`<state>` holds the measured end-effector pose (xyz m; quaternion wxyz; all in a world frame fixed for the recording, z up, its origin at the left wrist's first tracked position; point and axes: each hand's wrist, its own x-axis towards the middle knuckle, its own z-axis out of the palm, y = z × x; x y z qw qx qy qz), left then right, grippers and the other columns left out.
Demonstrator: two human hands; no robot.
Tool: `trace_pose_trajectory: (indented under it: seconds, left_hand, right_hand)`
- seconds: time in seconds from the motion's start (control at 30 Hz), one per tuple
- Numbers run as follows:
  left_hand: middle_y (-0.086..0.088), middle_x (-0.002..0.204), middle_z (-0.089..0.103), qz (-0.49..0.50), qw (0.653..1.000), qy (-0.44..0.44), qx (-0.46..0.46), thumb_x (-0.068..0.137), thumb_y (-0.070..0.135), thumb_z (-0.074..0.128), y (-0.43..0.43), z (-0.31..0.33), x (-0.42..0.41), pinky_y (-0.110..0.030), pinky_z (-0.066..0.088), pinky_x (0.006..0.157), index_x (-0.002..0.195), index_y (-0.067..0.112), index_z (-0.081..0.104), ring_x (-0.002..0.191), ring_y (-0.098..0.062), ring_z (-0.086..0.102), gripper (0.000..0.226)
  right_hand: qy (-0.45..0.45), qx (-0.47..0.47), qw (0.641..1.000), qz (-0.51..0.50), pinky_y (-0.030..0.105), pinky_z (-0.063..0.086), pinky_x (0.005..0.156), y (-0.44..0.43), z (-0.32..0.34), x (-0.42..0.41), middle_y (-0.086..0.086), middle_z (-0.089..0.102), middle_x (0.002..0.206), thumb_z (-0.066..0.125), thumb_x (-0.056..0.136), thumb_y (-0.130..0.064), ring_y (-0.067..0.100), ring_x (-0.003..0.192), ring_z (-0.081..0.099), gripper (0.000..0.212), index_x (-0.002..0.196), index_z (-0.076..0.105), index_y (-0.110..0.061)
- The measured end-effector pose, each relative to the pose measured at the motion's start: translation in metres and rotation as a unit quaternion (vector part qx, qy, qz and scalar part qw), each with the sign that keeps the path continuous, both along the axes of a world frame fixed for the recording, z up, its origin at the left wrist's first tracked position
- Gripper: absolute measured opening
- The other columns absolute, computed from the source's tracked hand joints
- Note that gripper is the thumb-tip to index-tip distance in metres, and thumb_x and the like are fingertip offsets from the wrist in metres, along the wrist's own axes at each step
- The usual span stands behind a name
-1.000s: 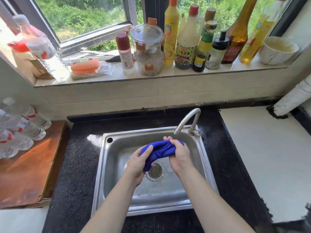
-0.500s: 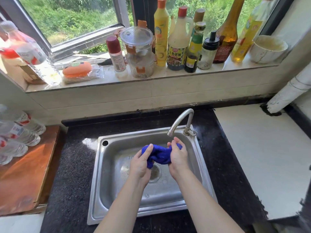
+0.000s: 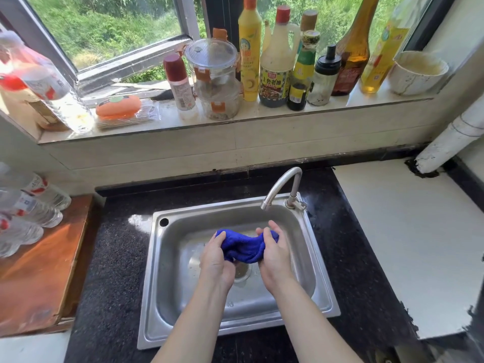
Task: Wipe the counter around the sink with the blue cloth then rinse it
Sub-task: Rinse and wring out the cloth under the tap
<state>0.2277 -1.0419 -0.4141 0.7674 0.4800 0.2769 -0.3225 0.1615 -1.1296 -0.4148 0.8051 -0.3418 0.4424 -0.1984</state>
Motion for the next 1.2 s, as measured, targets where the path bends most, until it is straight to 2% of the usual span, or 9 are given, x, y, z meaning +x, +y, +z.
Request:
trace_pose_trajectory:
  seconds: [0.17, 0.4, 0.5, 0.67, 0.8, 0.9, 0.97, 1.1, 1.2]
  left_hand:
    - [-0.011, 0.096, 0.057, 0.028, 0.999, -0.022, -0.016, 0.095, 0.006, 0.060, -0.003, 0.009, 0.006, -0.042, 0.050, 0.085, 0.105, 0.011, 0.057, 0.085, -0.024, 0.058, 0.012]
    - [-0.007, 0.083, 0.058, -0.076, 0.961, -0.212, 0.159, 0.091, 0.004, 0.068, 0.006, 0.014, 0.006, -0.025, 0.050, 0.057, 0.097, 0.012, 0.056, 0.059, -0.012, 0.053, 0.016]
    - [-0.004, 0.093, 0.060, -0.138, 0.907, -0.304, 0.255, 0.092, 0.014, 0.068, 0.009, 0.009, 0.006, -0.031, 0.050, 0.073, 0.098, 0.018, 0.055, 0.076, -0.016, 0.056, 0.015]
    - [0.022, 0.111, 0.053, -0.211, 0.844, -0.368, 0.329, 0.102, 0.026, 0.053, 0.028, 0.003, 0.009, -0.016, 0.037, 0.084, 0.122, 0.025, 0.049, 0.097, 0.009, 0.052, 0.021]
    - [-0.001, 0.104, 0.071, -0.315, 0.837, -0.308, 0.323, 0.103, 0.040, 0.049, 0.035, 0.000, 0.013, -0.039, 0.052, 0.091, 0.104, 0.018, 0.068, 0.099, -0.022, 0.066, 0.029]
    - [-0.020, 0.112, 0.072, -0.314, 0.938, -0.090, 0.117, 0.105, 0.038, 0.048, 0.038, 0.013, 0.015, -0.056, 0.054, 0.095, 0.110, 0.008, 0.067, 0.104, -0.035, 0.070, 0.036]
    - [-0.027, 0.124, 0.066, -0.316, 0.948, 0.030, -0.007, 0.105, 0.043, 0.041, 0.045, 0.019, 0.019, -0.061, 0.049, 0.099, 0.111, 0.003, 0.065, 0.118, -0.044, 0.062, 0.047]
    - [-0.027, 0.128, 0.063, -0.380, 0.921, 0.035, -0.072, 0.097, 0.033, 0.062, 0.050, 0.025, 0.022, -0.040, 0.058, 0.072, 0.127, 0.001, 0.055, 0.102, -0.041, 0.068, 0.044]
    - [-0.016, 0.102, 0.070, -0.464, 0.885, -0.027, -0.039, 0.089, 0.017, 0.073, 0.044, 0.029, 0.023, -0.026, 0.048, 0.060, 0.108, 0.011, 0.044, 0.077, -0.021, 0.065, 0.035]
  right_hand:
    - [0.052, -0.040, 0.998, 0.016, 0.040, 0.051, 0.093, 0.006, -0.009, 0.010, 0.000, 0.058, 0.092, 0.052, 0.104, -0.029, 0.014, 0.084, 0.056, 0.018, 0.120, 0.060, -0.025]
    - [0.097, -0.098, 0.988, 0.070, 0.028, 0.047, 0.077, -0.003, -0.019, 0.018, 0.000, 0.058, 0.090, 0.048, 0.104, -0.034, 0.013, 0.078, 0.055, 0.023, 0.120, 0.057, -0.019]
    - [0.106, -0.082, 0.988, 0.075, 0.033, 0.050, 0.079, -0.004, -0.021, 0.017, 0.002, 0.059, 0.089, 0.049, 0.104, -0.033, 0.017, 0.077, 0.057, 0.022, 0.118, 0.059, -0.020]
    - [0.146, -0.123, 0.975, 0.116, 0.046, 0.054, 0.098, -0.007, -0.025, 0.012, 0.006, 0.067, 0.111, 0.049, 0.100, -0.047, 0.027, 0.105, 0.065, 0.013, 0.104, 0.059, -0.040]
    - [0.157, -0.292, 0.928, 0.172, 0.011, 0.044, 0.072, -0.019, -0.011, 0.004, -0.012, 0.063, 0.094, 0.043, 0.106, -0.036, 0.008, 0.087, 0.060, 0.014, 0.111, 0.055, -0.031]
    - [0.141, -0.309, 0.923, 0.181, 0.022, 0.048, 0.078, -0.029, -0.009, 0.006, -0.005, 0.069, 0.094, 0.044, 0.106, -0.037, 0.013, 0.090, 0.065, 0.010, 0.109, 0.053, -0.035]
    - [0.099, -0.235, 0.953, 0.165, 0.027, 0.055, 0.081, -0.035, -0.002, 0.009, 0.002, 0.071, 0.097, 0.046, 0.106, -0.032, 0.017, 0.091, 0.070, 0.009, 0.112, 0.054, -0.032]
    - [0.019, -0.121, 0.982, 0.145, 0.032, 0.058, 0.075, -0.039, 0.010, 0.015, 0.007, 0.064, 0.091, 0.049, 0.106, -0.023, 0.017, 0.082, 0.072, 0.010, 0.114, 0.056, -0.021]
    - [0.025, -0.136, 0.978, 0.159, 0.029, 0.056, 0.070, -0.034, 0.005, 0.017, 0.002, 0.059, 0.080, 0.050, 0.106, -0.024, 0.016, 0.076, 0.067, 0.014, 0.113, 0.059, -0.016]
